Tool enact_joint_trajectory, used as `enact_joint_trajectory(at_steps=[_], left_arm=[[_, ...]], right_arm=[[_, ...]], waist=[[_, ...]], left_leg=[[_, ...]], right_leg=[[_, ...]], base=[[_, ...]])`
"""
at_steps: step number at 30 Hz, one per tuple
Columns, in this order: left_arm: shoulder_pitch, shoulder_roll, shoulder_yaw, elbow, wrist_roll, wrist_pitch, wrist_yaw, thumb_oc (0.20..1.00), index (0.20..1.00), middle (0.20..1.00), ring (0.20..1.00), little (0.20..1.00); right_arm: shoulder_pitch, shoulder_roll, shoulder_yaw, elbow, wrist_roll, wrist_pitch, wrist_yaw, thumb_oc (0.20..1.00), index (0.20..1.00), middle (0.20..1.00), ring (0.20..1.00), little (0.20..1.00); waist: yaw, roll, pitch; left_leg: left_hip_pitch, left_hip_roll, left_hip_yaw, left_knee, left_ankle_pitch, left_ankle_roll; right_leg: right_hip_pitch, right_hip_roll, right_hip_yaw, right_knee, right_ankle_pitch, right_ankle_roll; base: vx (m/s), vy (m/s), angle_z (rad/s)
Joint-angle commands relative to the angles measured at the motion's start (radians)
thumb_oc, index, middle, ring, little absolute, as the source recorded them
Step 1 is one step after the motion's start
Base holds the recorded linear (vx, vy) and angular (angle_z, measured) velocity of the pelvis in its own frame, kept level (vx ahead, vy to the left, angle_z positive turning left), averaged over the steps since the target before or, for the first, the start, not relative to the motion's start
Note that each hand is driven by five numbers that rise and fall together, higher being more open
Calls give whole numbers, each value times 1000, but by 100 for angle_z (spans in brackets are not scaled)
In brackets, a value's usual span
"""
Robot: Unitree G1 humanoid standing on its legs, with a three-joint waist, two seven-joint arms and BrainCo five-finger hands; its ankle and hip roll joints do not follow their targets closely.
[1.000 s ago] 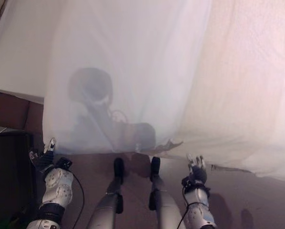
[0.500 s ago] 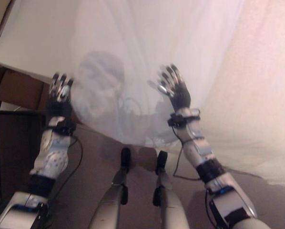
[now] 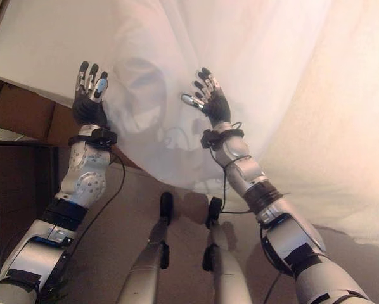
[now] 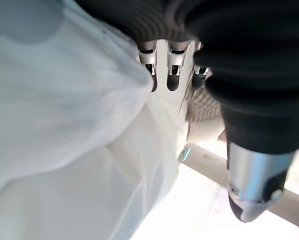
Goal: Make the bed
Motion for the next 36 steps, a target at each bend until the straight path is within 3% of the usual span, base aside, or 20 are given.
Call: enact_joint_trajectory(at_steps=[1,5,6,9,15,18,23,29,30,32,35,36], left_arm=[[-47,-11,24,-33,55,-37,37,1000,1000,1000,1000,1000],[77,-66,104,-143,217,-49,164,1000,1000,1000,1000,1000],[197,-125,169,-210,275,-59,217,1000,1000,1000,1000,1000],[373,-200,293,-252,306,-84,287,1000,1000,1000,1000,1000],[642,-284,505,-141,287,-114,418,1000,1000,1000,1000,1000],[692,-287,563,-54,272,-112,458,1000,1000,1000,1000,1000],[707,-251,615,97,324,-57,530,1000,1000,1000,1000,1000],[726,-193,612,9,575,0,625,1000,1000,1000,1000,1000],[754,-172,585,-150,685,-14,594,1000,1000,1000,1000,1000],[763,-176,543,-291,649,-58,497,1000,1000,1000,1000,1000],[722,-135,471,-430,359,-126,196,1000,1000,1000,1000,1000],[680,-105,425,-517,209,-130,50,1000,1000,1000,1000,1000]], right_arm=[[-56,16,6,-30,-10,-7,-43,1000,1000,1000,1000,1000],[-10,18,-27,-70,-94,5,-93,1000,1000,1000,1000,1000],[33,28,-60,-106,-137,10,-110,1000,1000,1000,1000,1000],[89,30,-101,-143,-178,19,-125,1000,1000,1000,1000,1000],[173,31,-159,-187,-158,19,-123,1000,1000,1000,1000,1000],[194,41,-171,-189,-131,9,-128,1000,1000,1000,1000,1000],[217,64,-178,-180,-89,-17,-144,1000,1000,1000,1000,1000],[246,63,-175,-201,-114,-32,-172,1000,1000,1000,1000,1000],[254,40,-192,-232,-130,-44,-169,1000,1000,1000,1000,1000],[243,12,-208,-264,-152,-46,-153,1000,1000,1000,1000,1000],[250,-28,-216,-310,-136,-55,-95,1000,1000,1000,1000,1000],[264,-31,-218,-337,-116,-59,-63,1000,1000,1000,1000,1000]], waist=[[-17,8,-10],[-7,17,-10],[1,20,-10],[20,23,-10],[57,26,-10],[71,25,-10],[80,26,-10],[80,29,-10],[80,35,-10],[79,44,-10],[70,62,-10],[62,69,-10]], left_leg=[[18,-77,8,-31,-29,-7],[13,-80,-2,-30,-31,-7],[7,-82,-6,-23,-37,-5],[4,-84,-9,-13,-46,-2],[2,-85,-4,20,-64,-3],[8,-80,-1,26,-66,-4],[34,-70,-1,17,-64,-5],[49,-68,-4,7,-59,-8],[51,-70,-10,6,-58,-7],[52,-71,-15,5,-55,-7],[53,-74,-19,0,-48,-8],[53,-77,-22,-1,-48,-9]], right_leg=[[-23,-10,15,75,-68,128],[-28,-10,9,82,-79,124],[-33,-11,5,88,-85,121],[-37,-13,0,97,-93,116],[-30,-18,-16,114,-103,113],[-20,-17,-24,121,-110,111],[-6,-12,-29,139,-125,107],[2,-11,-36,149,-139,104],[5,-14,-39,150,-142,104],[8,-17,-46,149,-142,105],[9,-22,-51,149,-142,104],[8,-23,-53,149,-141,104]], base=[[27,-38,7],[16,-47,4],[10,-52,3],[8,-58,3],[-3,-50,2],[-3,-46,5],[0,-7,1],[0,0,0],[-7,-34,2],[-14,-23,6],[-19,15,14],[-29,32,7]])
